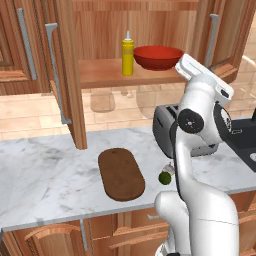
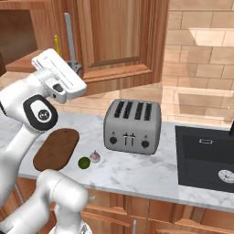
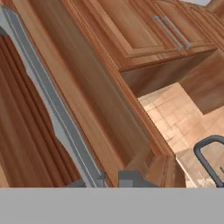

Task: Open the cabinet. Place the bowl and condiment on the counter. Then place the lime and garlic on the cutting board.

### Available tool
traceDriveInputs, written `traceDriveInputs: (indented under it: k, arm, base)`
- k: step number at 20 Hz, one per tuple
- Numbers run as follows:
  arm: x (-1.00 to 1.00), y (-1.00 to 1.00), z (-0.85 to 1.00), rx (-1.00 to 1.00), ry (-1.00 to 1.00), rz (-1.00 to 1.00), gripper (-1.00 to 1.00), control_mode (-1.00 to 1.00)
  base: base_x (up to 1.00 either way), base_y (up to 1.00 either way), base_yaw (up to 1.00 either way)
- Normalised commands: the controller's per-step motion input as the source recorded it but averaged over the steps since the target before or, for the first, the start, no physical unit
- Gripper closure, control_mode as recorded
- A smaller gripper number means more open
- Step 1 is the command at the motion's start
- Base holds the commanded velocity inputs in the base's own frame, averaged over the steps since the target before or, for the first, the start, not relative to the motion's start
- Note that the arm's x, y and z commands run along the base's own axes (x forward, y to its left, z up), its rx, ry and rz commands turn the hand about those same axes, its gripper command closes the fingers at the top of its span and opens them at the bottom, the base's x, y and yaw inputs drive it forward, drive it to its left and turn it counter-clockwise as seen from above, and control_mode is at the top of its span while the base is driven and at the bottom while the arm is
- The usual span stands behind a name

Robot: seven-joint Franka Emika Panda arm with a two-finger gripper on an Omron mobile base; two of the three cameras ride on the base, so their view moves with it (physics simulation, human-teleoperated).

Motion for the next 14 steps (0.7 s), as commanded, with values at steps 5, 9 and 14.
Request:
traceDriveInputs:
  k: [5, 9, 14]
  arm:
    - [-0.13, -0.34, 0.0, 0.12, 0.0, 0.0, -1.0, -1.0]
    - [-0.34, 0.05, 0.0, 0.01, 0.0, 0.0, -1.0, -1.0]
    - [-0.71, 0.33, 0.0, 0.0, 0.0, 0.0, -1.0, -1.0]
  base:
    - [0.0, 0.0, 0.0]
    - [0.0, 0.0, 0.0]
    - [0.0, 0.0, 0.0]
